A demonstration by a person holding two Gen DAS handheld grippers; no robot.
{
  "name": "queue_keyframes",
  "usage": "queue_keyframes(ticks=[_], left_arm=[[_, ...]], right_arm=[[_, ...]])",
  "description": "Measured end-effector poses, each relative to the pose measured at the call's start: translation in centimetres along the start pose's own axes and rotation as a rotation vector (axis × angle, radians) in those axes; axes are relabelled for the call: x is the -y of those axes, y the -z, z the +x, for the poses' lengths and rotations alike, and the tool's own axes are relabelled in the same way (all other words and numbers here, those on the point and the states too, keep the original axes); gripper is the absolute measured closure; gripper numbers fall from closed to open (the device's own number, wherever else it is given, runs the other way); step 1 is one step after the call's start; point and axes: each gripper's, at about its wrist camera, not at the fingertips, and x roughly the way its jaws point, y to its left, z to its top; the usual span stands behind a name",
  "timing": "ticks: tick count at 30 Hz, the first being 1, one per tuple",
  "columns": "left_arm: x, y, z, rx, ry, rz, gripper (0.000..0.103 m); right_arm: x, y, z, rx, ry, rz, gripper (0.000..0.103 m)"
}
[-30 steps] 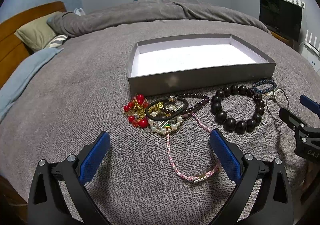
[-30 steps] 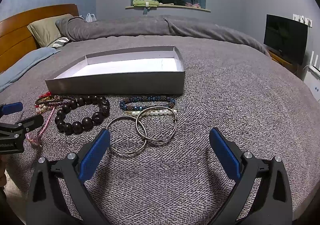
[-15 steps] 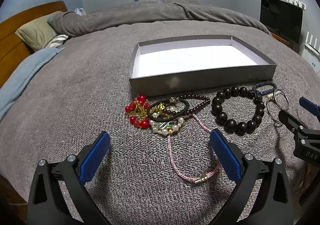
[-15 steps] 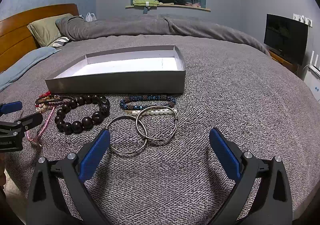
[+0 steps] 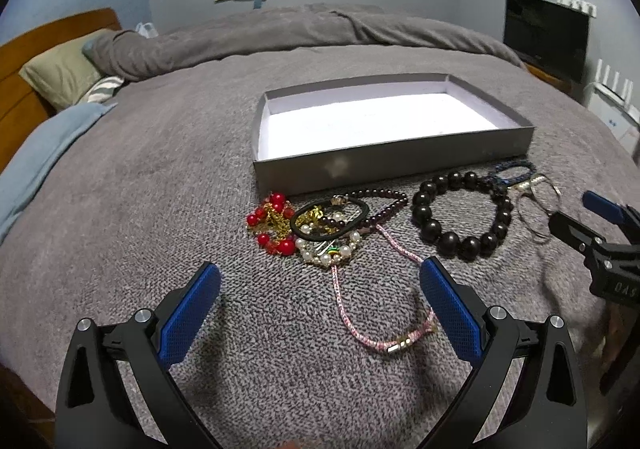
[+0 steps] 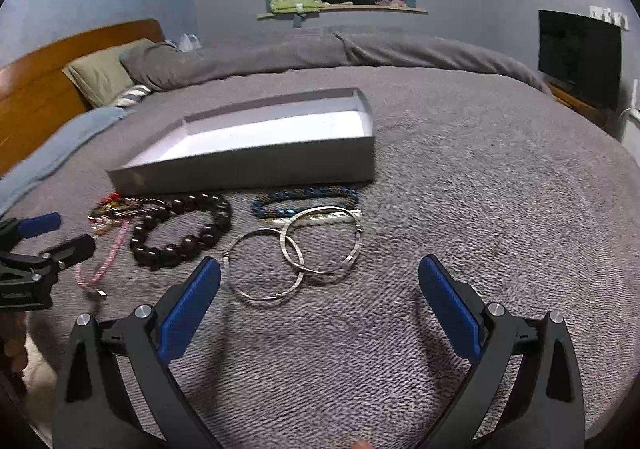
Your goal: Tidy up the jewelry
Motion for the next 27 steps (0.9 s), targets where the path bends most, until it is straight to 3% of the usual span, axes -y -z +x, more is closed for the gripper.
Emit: queue_keyframes(ticks=[10,12,19,27], left_arm=[[-0.6,1.2,-0.2,-0.025,0.041,0.037,0.004],[-0.6,1.1,-0.3,-0.019,0.055,0.033,0.004],[-0.2,1.1,-0.1,-0.018,0.07,0.048,0.004],[-1.0,0.8,1.0,-0.056,0.093,0.018,0.004]], right_arm=[[-0.2,-0.5,-0.3,0.034,0.011,-0.022,0.007],[0.1,-0.9,0.2,0.017,0.029,-0.018,0.02],[0.2,-1.5,1.7,-0.025,0.009,-0.03,0.04],[-0.5,-1.3,2.7,-0.063,0.015,-0.064,0.051]])
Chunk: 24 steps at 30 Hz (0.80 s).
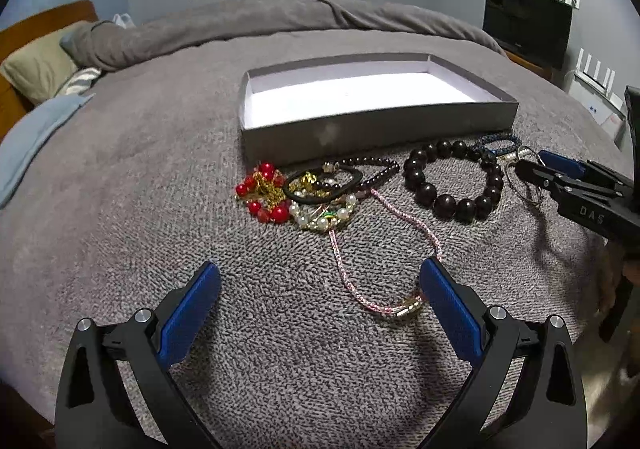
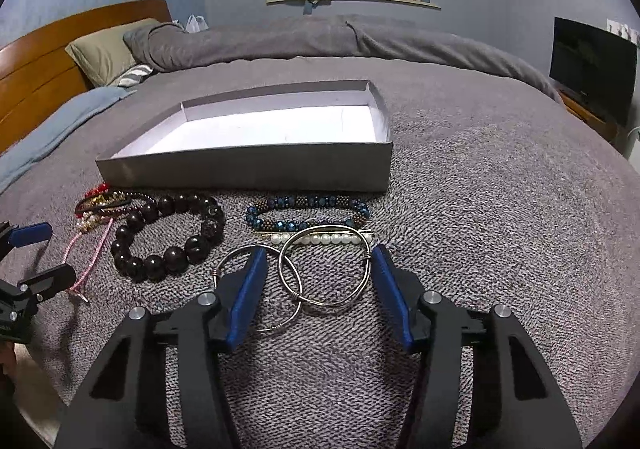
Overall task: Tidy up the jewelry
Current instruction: 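Grasp a silver bangle with the right tool while the left tool grasps the black hair tie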
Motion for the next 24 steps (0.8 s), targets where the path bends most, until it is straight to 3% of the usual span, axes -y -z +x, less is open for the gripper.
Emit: queue_keyframes(ticks=[1,18,24], left_arm=[[-0.1,0.0,0.0,0.001,0.004,-0.002,0.004],[0.0,0.1,-0.6,0.029,0.015,0.011,0.006],[-0.4,-1.8,-1.2,0.067,0.028,0.01,0.007]], right_arm=[[-0.1,0.0,0.0,-0.002,0.0,-0.004,0.055],[0.6,0.2,-1.2,0.038,-0.023,0.019,0.055],[1.1,0.0,-1.7,0.049,-0.026,0.024,0.055]])
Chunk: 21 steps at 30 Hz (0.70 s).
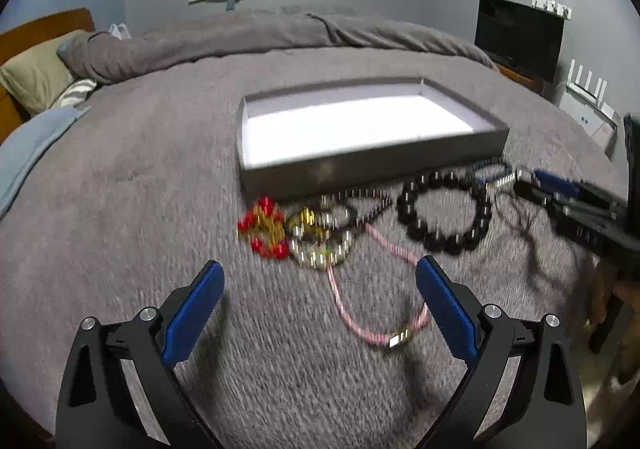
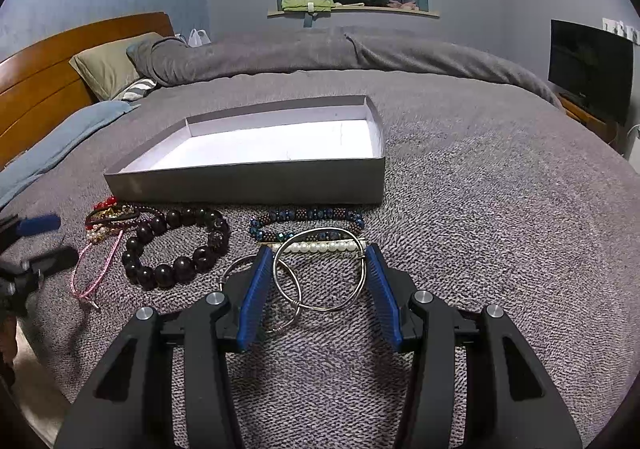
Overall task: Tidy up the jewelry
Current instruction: 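Grasp a silver bangle with the right tool while the left tool grasps the black hair tie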
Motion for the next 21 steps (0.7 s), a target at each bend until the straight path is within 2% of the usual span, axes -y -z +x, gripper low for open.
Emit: queue_keyframes(ticks=[4,8,12,21], left_arm=[[-0.5,-1.5,0.4,0.009,-0.005,0.003,0.009],[-1.0,-2.1,1.2,-0.023,0.013,-0.011,0.034],[-1.1,-2.2,1.9,-0.051,0.016,-0.007,0.048],[-1.4,-2.1,2.6,-0.088,0.04,-0.041,0.055]], right_arm=[[0.1,0.0,-0.1,0.001,-0.004,-0.002,0.055],[0.3,0.0,-0.1,0.005,-0.009,0.003,0.055],[0.4,-0.1,-0.2,0.01,-0.013,0.006,0.055],[0.5,0.0,-0.3,0.014,-0.018,0.01,0.055]])
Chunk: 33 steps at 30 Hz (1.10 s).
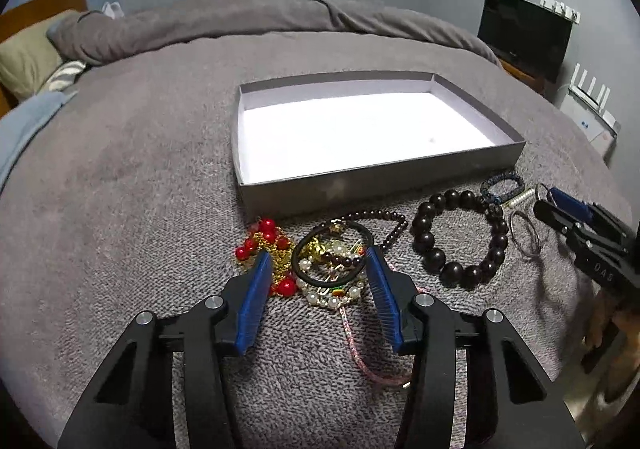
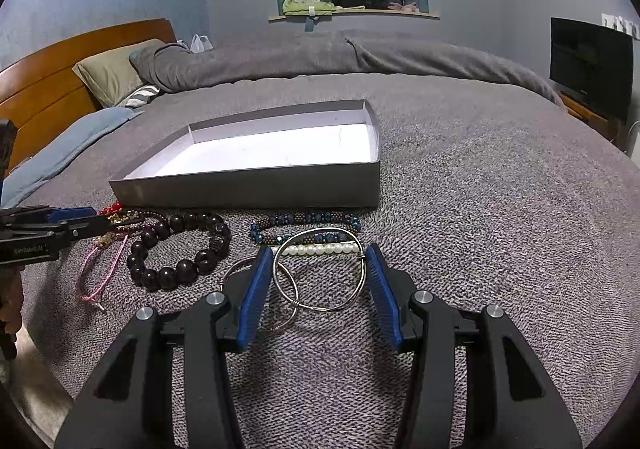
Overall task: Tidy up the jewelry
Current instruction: 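Grasp a silver bangle with the right tool while the left tool grasps the black hair tie, then carry the silver bangle and black hair tie into the grey box and open both tools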
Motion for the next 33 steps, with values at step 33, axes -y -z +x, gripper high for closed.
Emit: queue_keyframes(ticks=[33], left_arm=[[0.9,-3.7,-4.9,0.139,0.075,0.045,0.096]], right_arm=[[-0.7,-2.0,-1.5,0.062,0.005,-0.031,0.055]])
